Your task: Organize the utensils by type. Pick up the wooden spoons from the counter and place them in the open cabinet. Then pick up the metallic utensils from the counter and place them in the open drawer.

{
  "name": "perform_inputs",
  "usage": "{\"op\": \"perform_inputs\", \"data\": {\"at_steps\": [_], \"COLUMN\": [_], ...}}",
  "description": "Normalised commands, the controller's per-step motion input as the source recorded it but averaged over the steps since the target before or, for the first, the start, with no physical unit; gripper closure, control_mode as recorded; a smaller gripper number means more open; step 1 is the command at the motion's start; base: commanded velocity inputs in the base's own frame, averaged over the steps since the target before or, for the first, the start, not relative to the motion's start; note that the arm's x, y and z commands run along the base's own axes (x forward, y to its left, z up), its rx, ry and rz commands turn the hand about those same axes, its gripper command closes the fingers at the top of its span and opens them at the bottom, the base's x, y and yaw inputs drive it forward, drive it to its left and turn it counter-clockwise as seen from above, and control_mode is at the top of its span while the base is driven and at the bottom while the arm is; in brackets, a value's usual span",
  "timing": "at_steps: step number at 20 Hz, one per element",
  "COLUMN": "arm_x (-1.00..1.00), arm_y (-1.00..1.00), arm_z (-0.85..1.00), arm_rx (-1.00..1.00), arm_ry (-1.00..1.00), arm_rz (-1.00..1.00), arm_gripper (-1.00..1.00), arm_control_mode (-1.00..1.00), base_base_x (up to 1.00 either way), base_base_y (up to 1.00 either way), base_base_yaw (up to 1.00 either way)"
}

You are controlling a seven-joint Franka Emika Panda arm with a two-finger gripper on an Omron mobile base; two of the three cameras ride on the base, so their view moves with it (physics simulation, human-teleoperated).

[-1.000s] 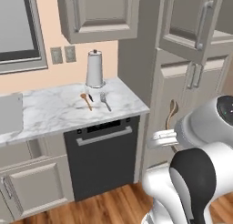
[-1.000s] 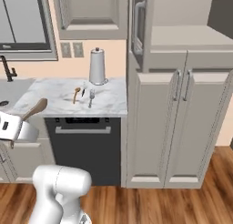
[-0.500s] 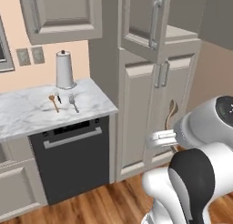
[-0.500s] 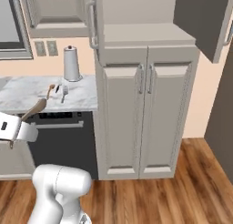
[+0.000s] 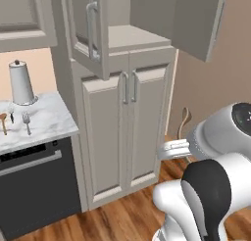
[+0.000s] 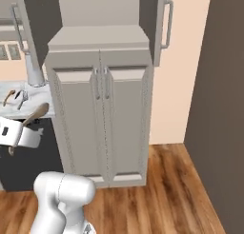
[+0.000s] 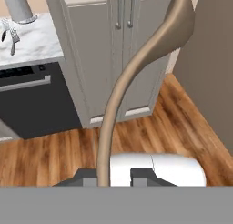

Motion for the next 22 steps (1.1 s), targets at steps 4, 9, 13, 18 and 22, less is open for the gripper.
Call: {"op": "perform_inputs", "data": {"at_steps": [4, 9, 13, 18, 22], "arm_x": [0.00, 0.00, 0.00, 0.00, 0.00], "arm_y": [0.00, 0.00, 0.00, 0.00, 0.00], "arm_z": [0.00, 0.00, 0.00, 0.00, 0.00], "arm_rx": [0.00, 0.00, 0.00, 0.00, 0.00], "arm_ry": [0.00, 0.00, 0.00, 0.00, 0.00], "arm_rz": [0.00, 0.00, 0.00, 0.00, 0.00], "arm_gripper": [1.00, 1.00, 1.00, 1.00, 1.00], "arm_control_mode": [1.00, 1.00, 1.00, 1.00, 1.00], "base_base_x": [0.16, 0.33, 0.46, 0.55, 0.59], "base_base_y": [-0.84, -0.64, -0.42, -0.16, 0.00], "base_base_yaw": [0.00, 0.09, 0.18, 0.21, 0.23]}}
